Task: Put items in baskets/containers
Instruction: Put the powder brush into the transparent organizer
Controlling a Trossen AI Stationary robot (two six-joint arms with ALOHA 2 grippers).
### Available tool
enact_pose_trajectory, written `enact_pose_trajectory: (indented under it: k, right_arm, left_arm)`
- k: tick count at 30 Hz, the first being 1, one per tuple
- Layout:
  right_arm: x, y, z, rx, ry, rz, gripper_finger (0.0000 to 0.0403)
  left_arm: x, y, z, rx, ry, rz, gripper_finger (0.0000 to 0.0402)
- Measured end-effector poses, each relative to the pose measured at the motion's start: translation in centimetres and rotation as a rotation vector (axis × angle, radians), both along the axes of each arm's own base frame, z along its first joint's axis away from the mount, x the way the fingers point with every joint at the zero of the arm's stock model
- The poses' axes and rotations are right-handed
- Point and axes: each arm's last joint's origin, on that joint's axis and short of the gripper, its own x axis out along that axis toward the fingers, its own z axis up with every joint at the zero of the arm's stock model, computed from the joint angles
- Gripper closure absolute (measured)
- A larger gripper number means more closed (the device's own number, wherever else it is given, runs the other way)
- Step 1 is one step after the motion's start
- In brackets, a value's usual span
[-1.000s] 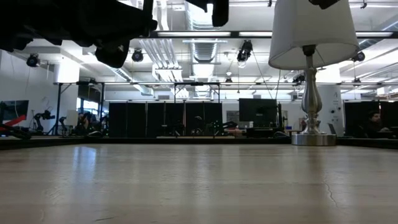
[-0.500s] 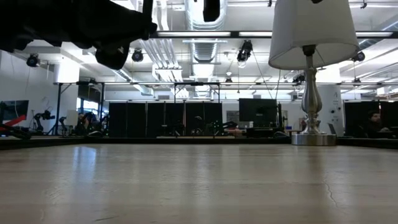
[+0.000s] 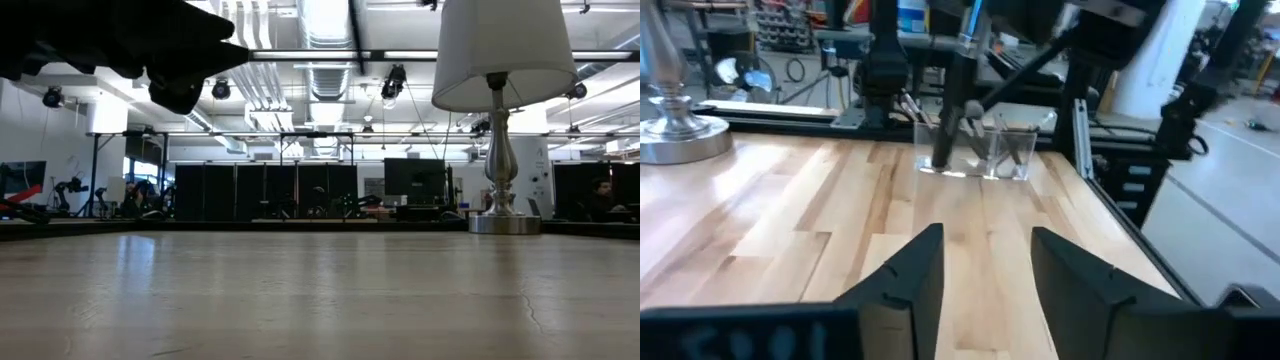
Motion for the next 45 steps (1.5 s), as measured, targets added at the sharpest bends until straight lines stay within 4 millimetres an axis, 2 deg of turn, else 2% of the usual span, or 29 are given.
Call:
enact_pose_trajectory:
  k: [4,9,13,17,20,25,31,39,45]
  right_arm:
    - [-4.8,0.6,0.9,-0.013,0.048,-0.069,0.0364]
    - [-11.5,-0.4,0.5,0.031,0.137,-0.065,0.0364]
    - [-16.3,-1.3,0.7,0.079,0.117,-0.036,0.0364]
    - [-20.2,-2.0,0.8,0.101,0.096,0.000,0.0364]
    - [-22.5,-2.5,0.6,0.115,0.075,0.002,0.0364]
    - [-24.6,-3.6,-0.4,0.165,0.145,-0.014,0.0364]
    - [-25.5,-4.9,-1.5,0.271,0.290,-0.122,0.0364]
    - [-25.8,-4.1,-2.1,0.355,0.367,-0.131,0.0364]
    - [-26.2,-2.9,-3.3,0.333,0.384,-0.146,0.0364]
  left_arm:
    - [-0.4,0.2,0.4,0.002,-0.001,-0.017,0.0260]
    - [-0.7,0.3,0.4,0.006,0.006,-0.019,0.0267]
    - [-0.7,0.4,0.3,0.020,0.011,-0.019,0.0270]
    - [-0.7,0.4,0.2,0.024,0.018,-0.019,0.0270]
    - [-0.7,0.4,0.2,0.025,0.020,-0.019,0.0270]
    - [-0.8,0.4,0.0,0.027,0.022,-0.019,0.0270]
    - [-0.8,0.4,0.0,0.029,0.025,-0.018,0.0270]
    - [-0.8,0.5,-0.1,0.030,0.026,-0.018,0.0270]
    - [-0.8,0.5,-0.1,0.030,0.027,-0.019,0.0269]
